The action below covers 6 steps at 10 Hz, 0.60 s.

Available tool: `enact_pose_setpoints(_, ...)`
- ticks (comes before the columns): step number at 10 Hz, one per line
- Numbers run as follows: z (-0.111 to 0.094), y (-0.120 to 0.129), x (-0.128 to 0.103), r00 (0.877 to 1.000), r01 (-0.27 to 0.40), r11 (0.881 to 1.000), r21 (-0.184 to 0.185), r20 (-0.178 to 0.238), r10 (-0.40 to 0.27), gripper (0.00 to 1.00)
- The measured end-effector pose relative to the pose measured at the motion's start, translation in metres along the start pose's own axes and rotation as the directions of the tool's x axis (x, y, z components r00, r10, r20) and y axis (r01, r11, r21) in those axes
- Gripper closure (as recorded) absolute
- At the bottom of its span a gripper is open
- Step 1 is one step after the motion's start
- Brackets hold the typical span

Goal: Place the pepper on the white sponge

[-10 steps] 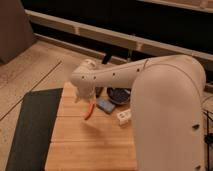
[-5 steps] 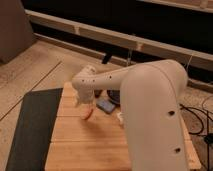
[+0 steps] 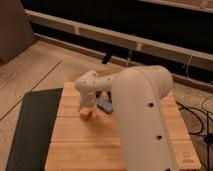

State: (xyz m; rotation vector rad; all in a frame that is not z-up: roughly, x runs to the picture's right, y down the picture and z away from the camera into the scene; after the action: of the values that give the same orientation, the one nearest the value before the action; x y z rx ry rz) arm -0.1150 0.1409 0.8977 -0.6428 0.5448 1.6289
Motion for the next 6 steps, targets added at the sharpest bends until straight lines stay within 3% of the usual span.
enact_pose_setpoints(4,0.001,-0.001,-0.016,1.0,-0.003,1.0,0.016,0.005,0.003,0.7)
enact_pose_setpoints(5,0.002,-0.002,-0.016,1.0,-0.005,1.0,0.017,0.002,0.005,0.85)
enact_pose_setpoints(6,0.003,-0.003,-0.015,1.0,-0.007,1.0,0.016,-0.003,0.007,0.94)
